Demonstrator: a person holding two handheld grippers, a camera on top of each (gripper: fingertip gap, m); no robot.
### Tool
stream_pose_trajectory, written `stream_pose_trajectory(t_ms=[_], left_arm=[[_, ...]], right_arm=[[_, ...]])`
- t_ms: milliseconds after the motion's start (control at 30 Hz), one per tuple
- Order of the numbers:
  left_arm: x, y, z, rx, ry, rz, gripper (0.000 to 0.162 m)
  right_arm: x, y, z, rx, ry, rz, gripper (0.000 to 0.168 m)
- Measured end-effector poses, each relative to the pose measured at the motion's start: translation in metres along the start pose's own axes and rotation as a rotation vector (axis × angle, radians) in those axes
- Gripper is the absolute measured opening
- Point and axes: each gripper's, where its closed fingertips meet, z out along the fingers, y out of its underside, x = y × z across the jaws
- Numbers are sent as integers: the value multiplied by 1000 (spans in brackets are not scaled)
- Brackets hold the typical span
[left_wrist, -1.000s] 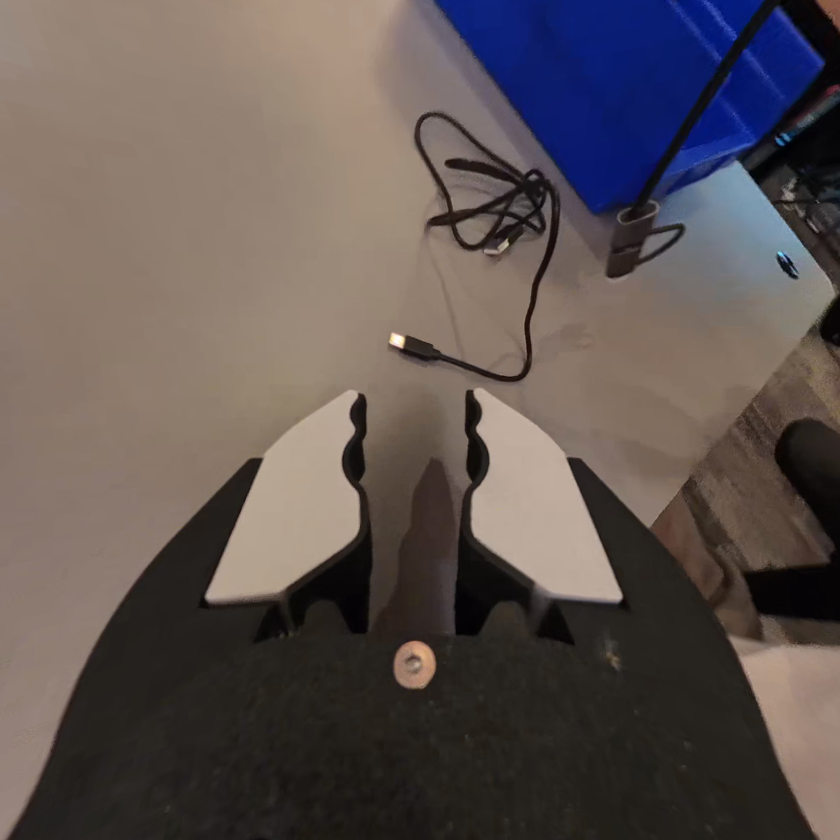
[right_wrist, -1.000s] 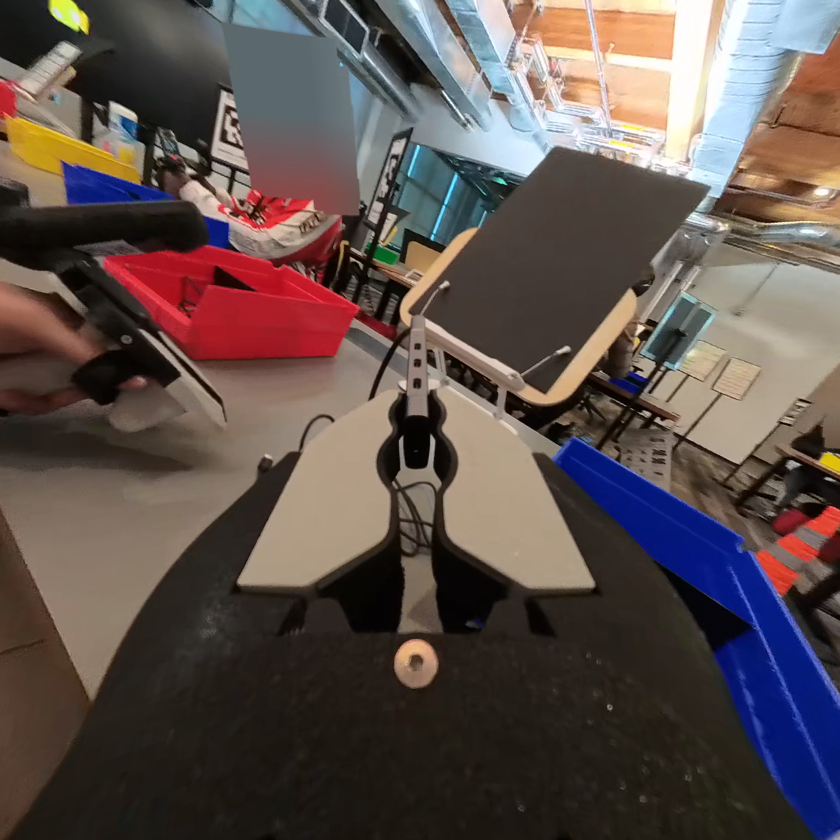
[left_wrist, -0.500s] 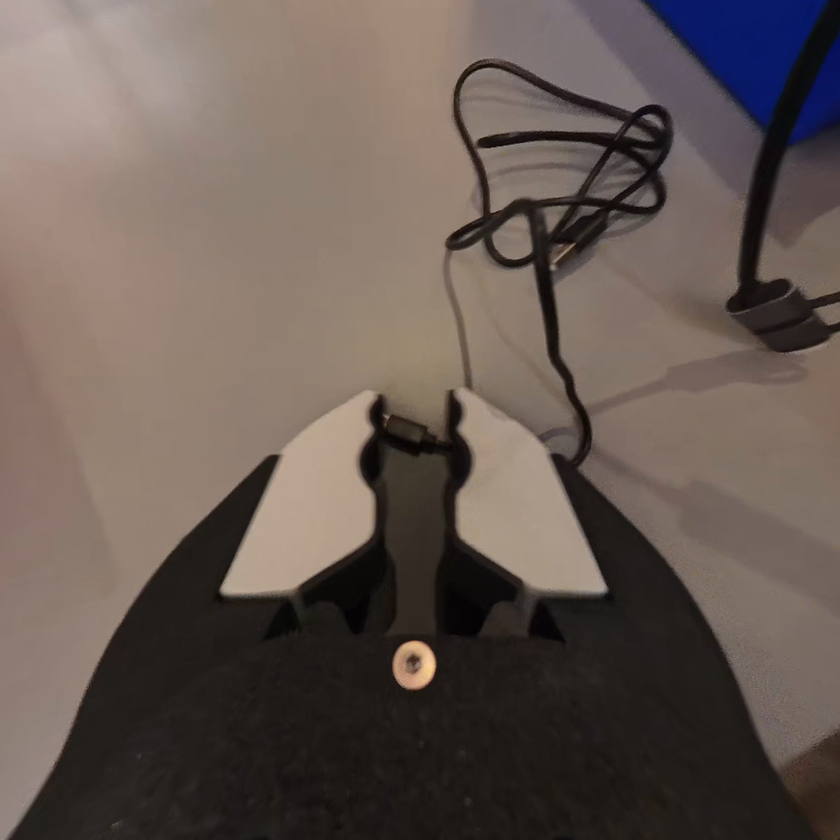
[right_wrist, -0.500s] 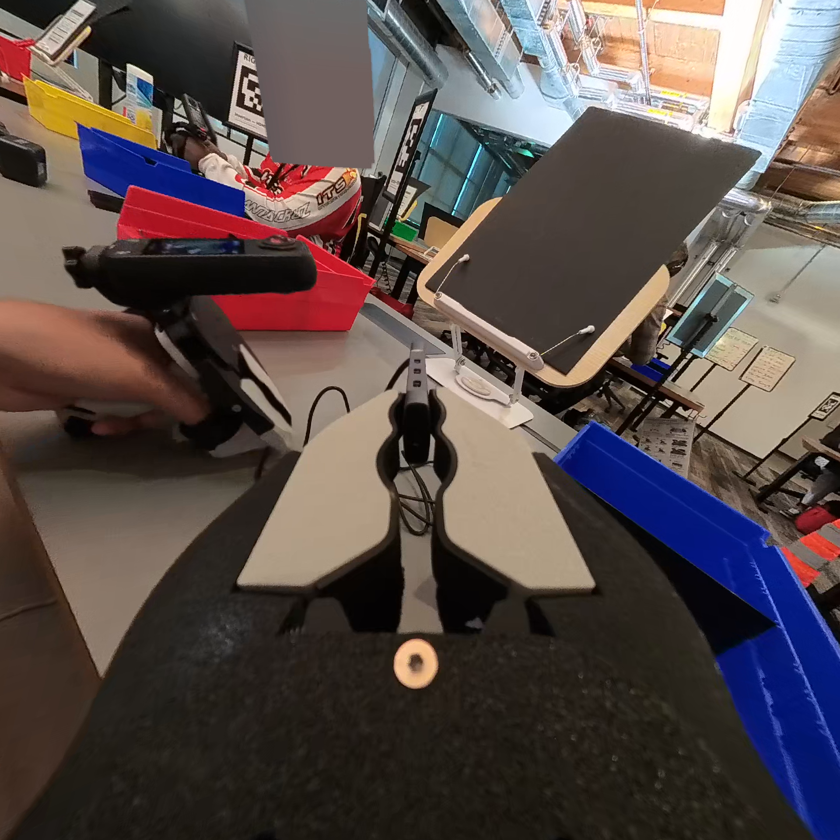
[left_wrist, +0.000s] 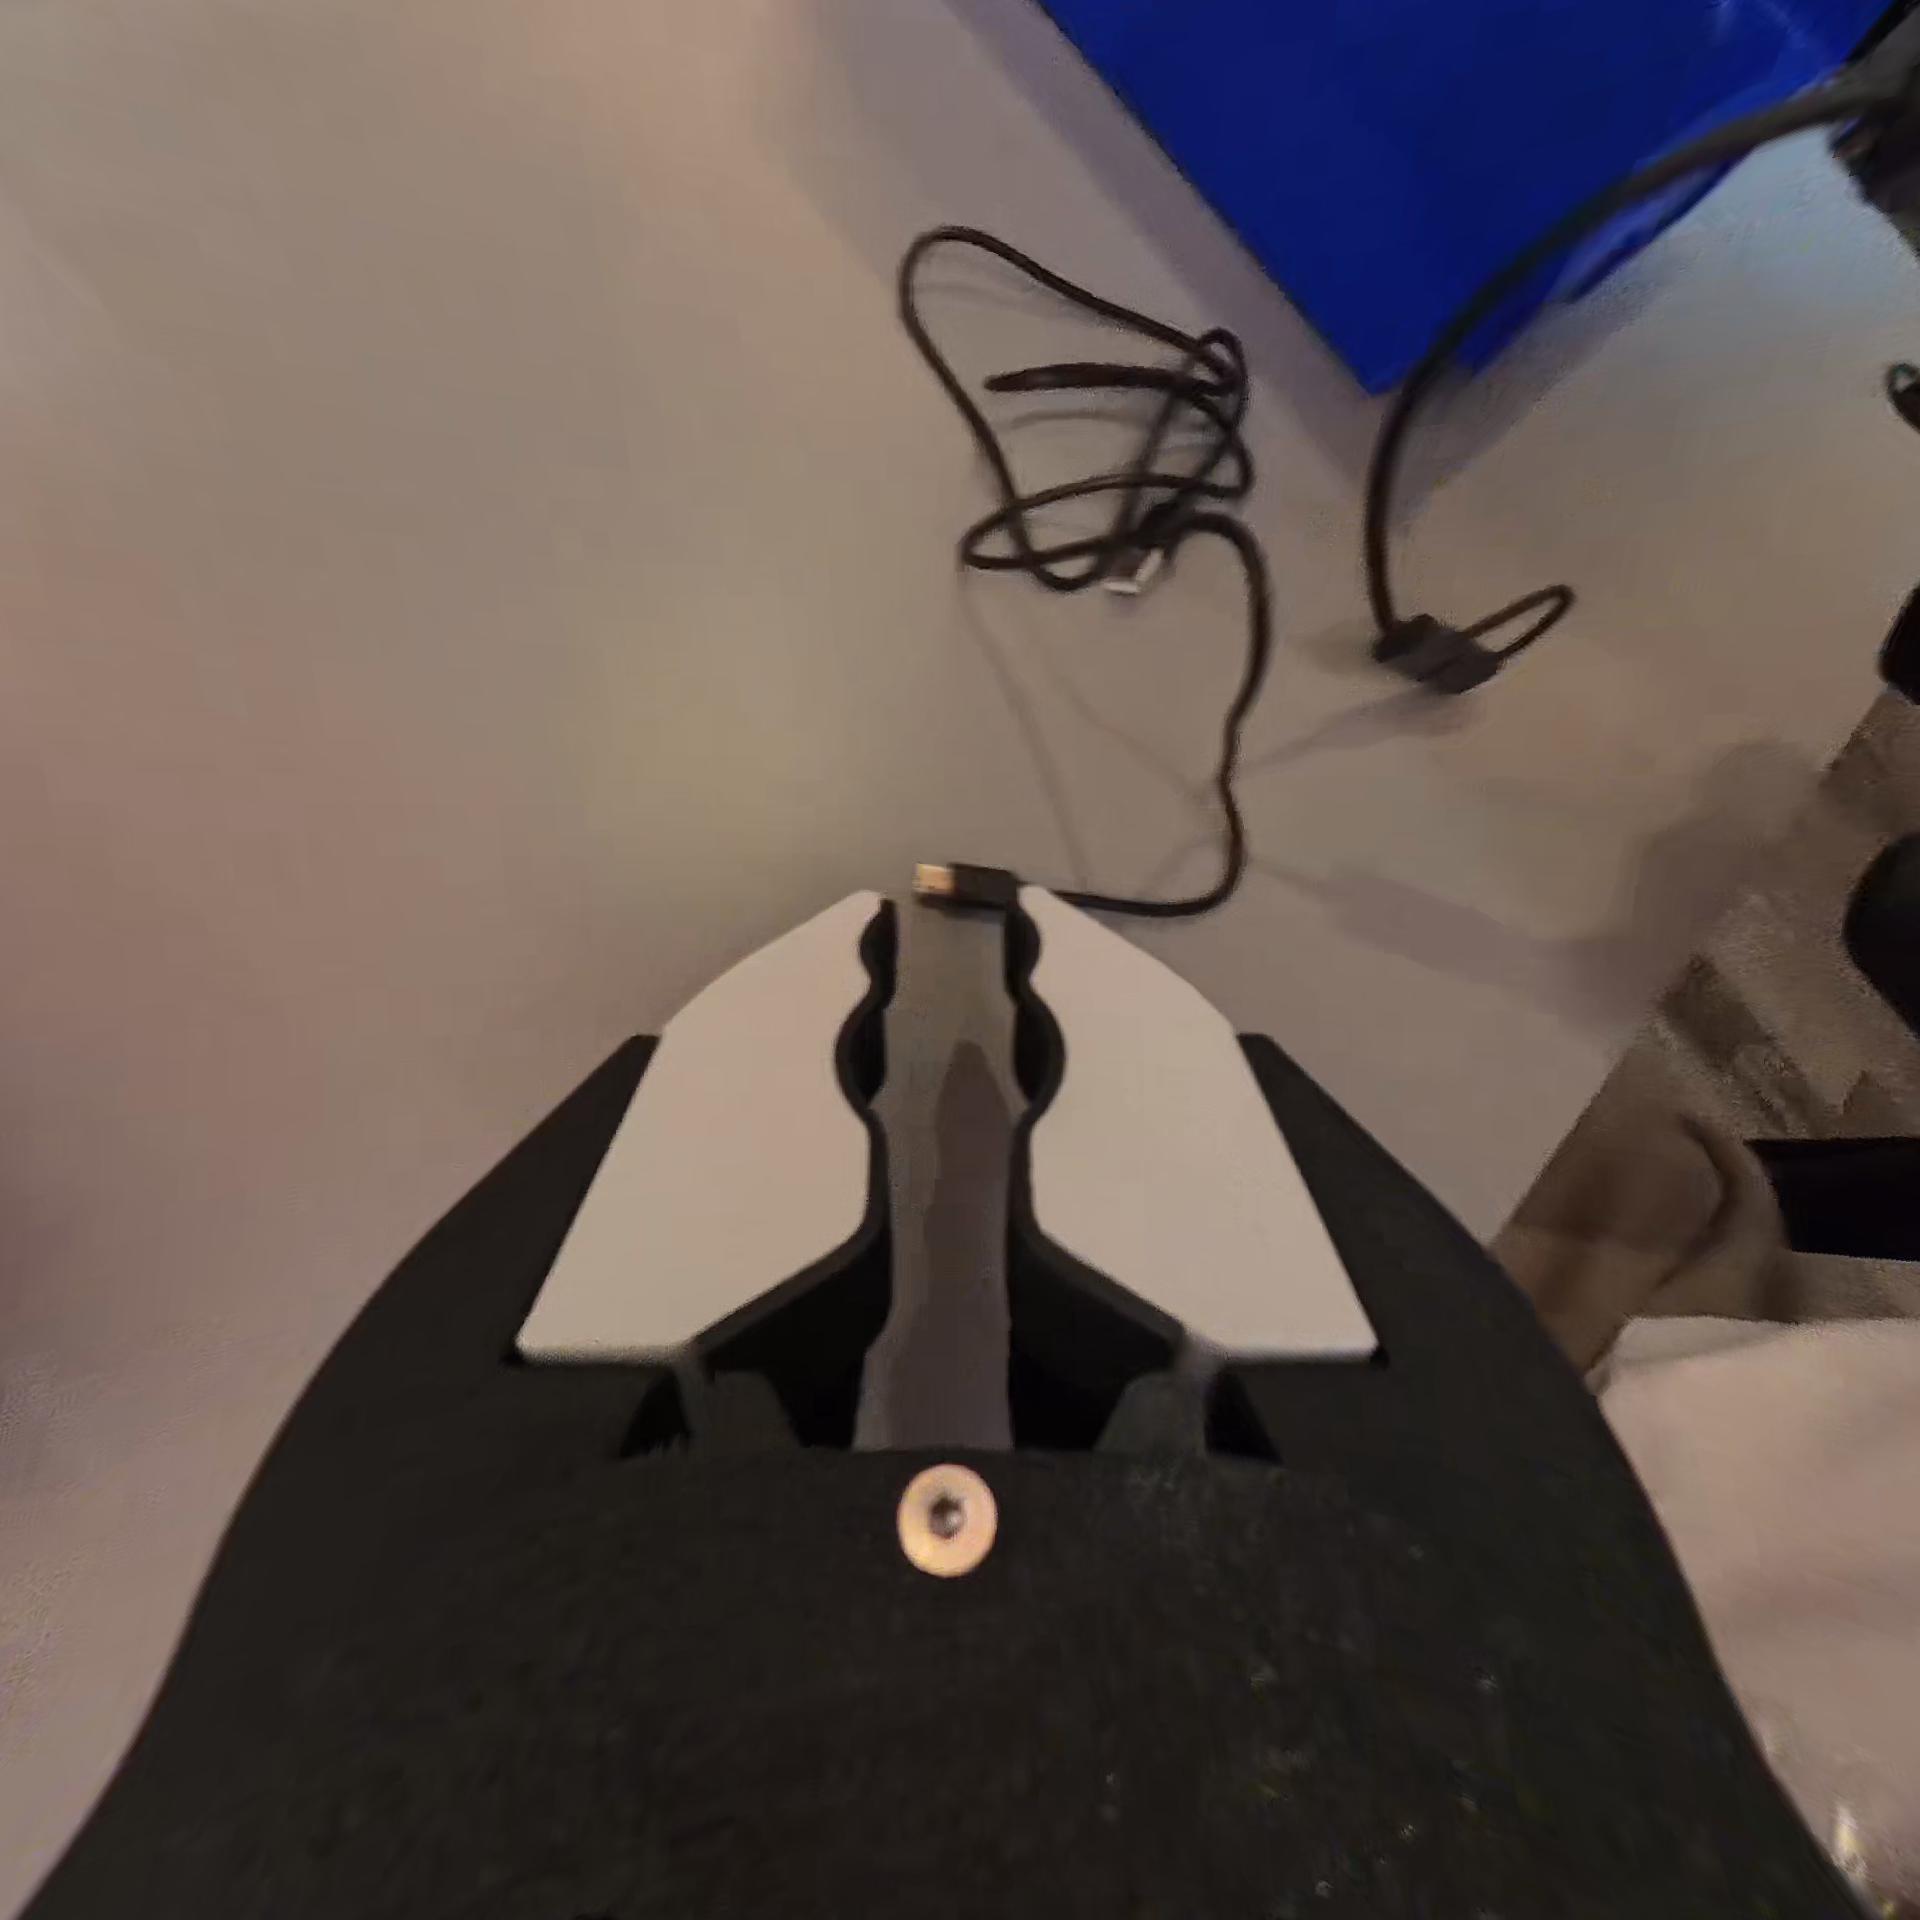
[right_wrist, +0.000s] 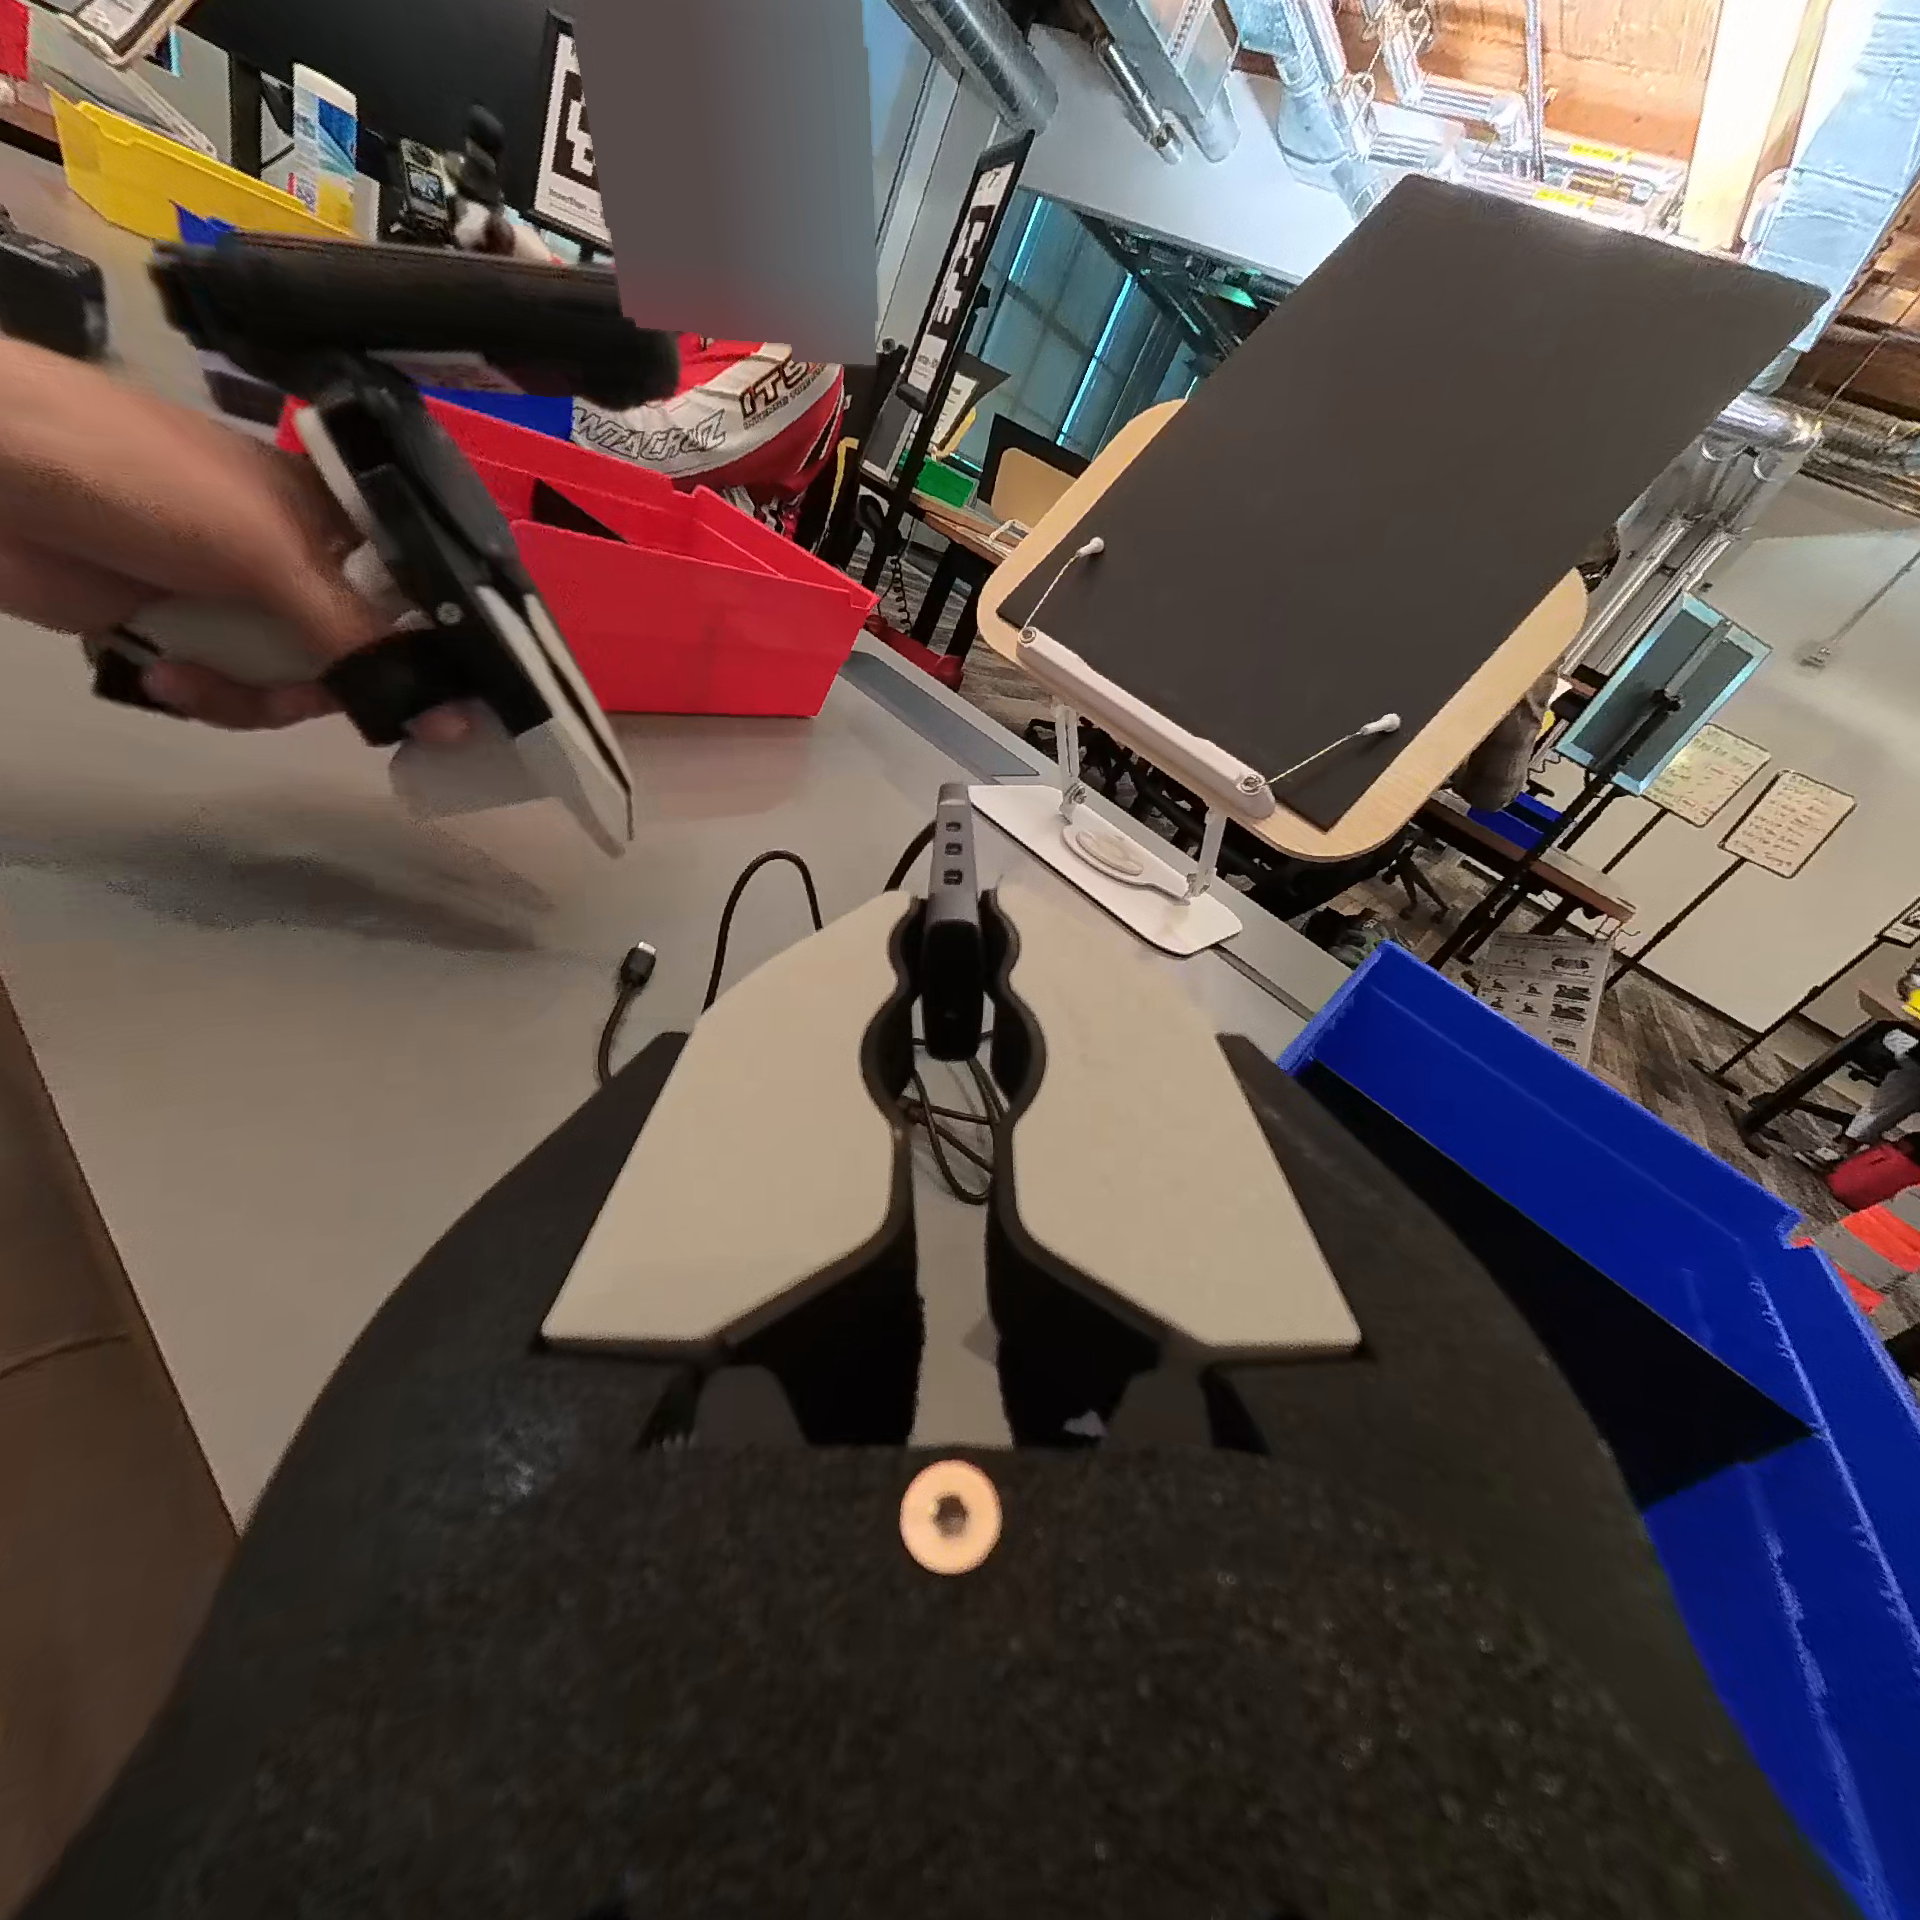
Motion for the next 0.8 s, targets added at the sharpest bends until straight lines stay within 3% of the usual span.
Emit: stream_pose_trajectory(t_ms=[167, 367, 567, 633, 800], left_arm=[[26, 22, 27, 14, -79, -111, 44], [29, 23, 43, 30, -232, -61, 45], [20, 16, 52, 7, -308, 62, 26], [16, 12, 55, -2, -286, 88, 4], [10, 4, 62, -50, -220, 180, 2]], right_arm=[[-1, 2, 2, -8, -8, -1, 9], [-1, 2, 0, -1, -18, 13, 9], [-4, 2, 1, -4, -36, 9, 9], [-6, 2, 1, -7, -41, 2, 9], [-8, 3, 3, -17, -44, -11, 8]])
